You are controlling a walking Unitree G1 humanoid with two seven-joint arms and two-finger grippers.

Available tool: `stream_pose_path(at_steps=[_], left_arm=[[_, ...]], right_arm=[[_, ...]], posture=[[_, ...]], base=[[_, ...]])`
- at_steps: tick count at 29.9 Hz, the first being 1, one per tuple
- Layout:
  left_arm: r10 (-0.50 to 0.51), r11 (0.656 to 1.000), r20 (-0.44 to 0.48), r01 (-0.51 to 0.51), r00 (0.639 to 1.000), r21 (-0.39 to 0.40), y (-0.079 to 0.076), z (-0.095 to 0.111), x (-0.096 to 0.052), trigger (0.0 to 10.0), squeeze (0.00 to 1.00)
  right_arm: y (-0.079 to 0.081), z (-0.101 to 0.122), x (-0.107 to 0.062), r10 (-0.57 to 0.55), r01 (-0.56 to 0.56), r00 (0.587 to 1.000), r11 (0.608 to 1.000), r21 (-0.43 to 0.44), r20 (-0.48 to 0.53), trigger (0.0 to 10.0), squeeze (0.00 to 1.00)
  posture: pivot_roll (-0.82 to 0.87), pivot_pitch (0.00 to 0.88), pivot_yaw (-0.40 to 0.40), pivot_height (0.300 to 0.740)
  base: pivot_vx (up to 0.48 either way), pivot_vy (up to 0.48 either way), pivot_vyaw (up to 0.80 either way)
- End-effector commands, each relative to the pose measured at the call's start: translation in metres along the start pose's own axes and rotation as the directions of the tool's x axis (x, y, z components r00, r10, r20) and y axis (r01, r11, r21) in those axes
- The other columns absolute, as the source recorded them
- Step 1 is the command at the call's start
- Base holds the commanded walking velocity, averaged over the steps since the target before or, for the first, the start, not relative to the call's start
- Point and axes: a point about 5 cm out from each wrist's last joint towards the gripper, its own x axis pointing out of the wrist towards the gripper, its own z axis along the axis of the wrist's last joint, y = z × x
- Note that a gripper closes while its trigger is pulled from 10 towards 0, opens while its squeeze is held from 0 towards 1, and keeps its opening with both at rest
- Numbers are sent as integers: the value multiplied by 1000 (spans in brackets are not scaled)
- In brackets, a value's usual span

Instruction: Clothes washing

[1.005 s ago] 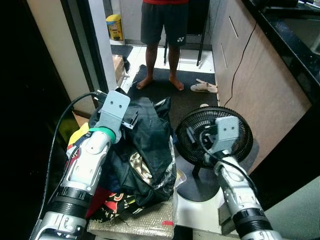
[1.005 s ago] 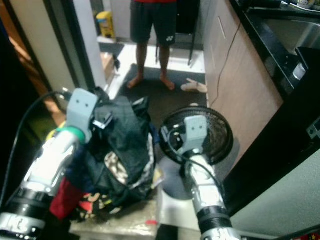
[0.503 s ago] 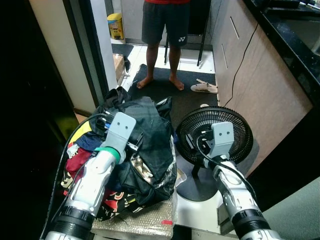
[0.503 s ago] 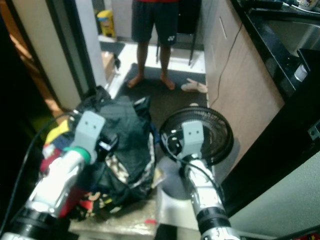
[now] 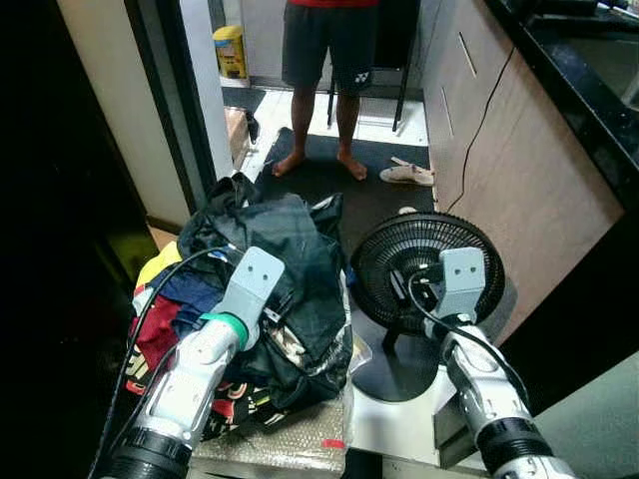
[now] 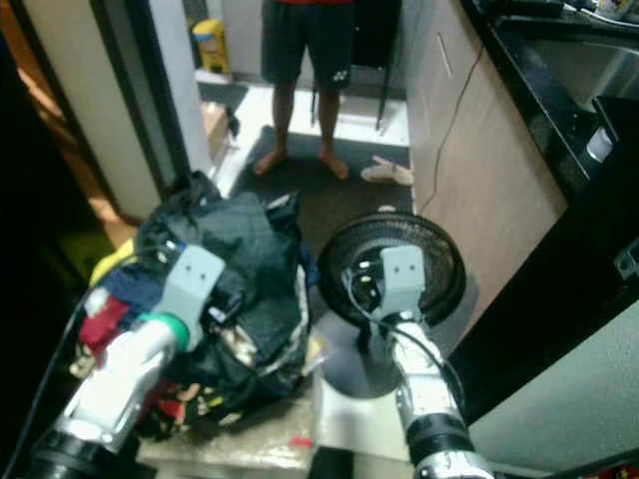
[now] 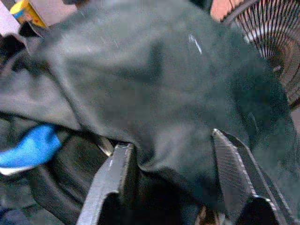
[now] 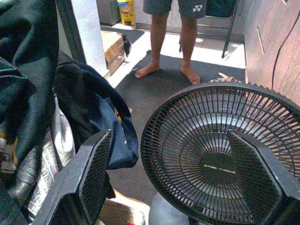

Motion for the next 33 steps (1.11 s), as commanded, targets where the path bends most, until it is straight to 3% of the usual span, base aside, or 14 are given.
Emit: stream_pose_path(at_steps=[1, 24, 25, 26, 29, 30, 31, 32, 33], left_arm=[[-7, 1000, 9, 7, 1000, -25, -1, 3, -1, 0, 0], [-37, 999, 70, 39, 997, -21, -8, 12, -15, 0, 0], [-26, 999, 128, 30, 991, -28, -7, 24, -15, 10000, 0], [-16, 998, 212, 30, 977, -61, -5, 43, -15, 10000, 0], [-6, 996, 283, 30, 959, -82, -4, 60, -17, 10000, 0], [-9, 992, 356, 52, 934, -111, -4, 79, -19, 10000, 0], [-9, 992, 356, 52, 934, -111, -4, 79, -19, 10000, 0], [-16, 989, 418, 76, 908, -126, -4, 95, -22, 10000, 0], [-16, 989, 418, 76, 908, -126, -4, 95, -22, 10000, 0]], right_arm=[[-2, -3, -1, -7, 7, 1000, 1000, 0, -10, 10000, 0], [-4, -1, 2, -7, 7, 1000, 1000, -6, 0, 10000, 0], [-2, 2, 3, -3, 3, 1000, 1000, -3, 13, 10000, 0], [0, 9, 5, 6, -6, 999, 1000, 1, 40, 10000, 0], [2, 15, 7, 16, -16, 998, 1000, 6, 67, 10000, 0], [5, 25, 9, 30, -32, 994, 999, 14, 104, 10000, 0], [5, 25, 9, 30, -32, 994, 999, 14, 104, 10000, 0], [7, 34, 11, 46, -50, 989, 999, 23, 140, 10000, 0], [7, 34, 11, 46, -50, 989, 999, 23, 140, 10000, 0]], posture=[[12, 137, 49, 740], [21, 123, 38, 740], [23, 118, 35, 740], [23, 118, 35, 740], [25, 119, 32, 740], [25, 119, 32, 740], [25, 119, 32, 740], [28, 121, 31, 740], [28, 121, 31, 740]], base=[[0, 0, 0], [0, 0, 0], [0, 0, 0], [0, 0, 0], [0, 0, 0], [0, 0, 0], [0, 0, 0], [0, 0, 0], [0, 0, 0]])
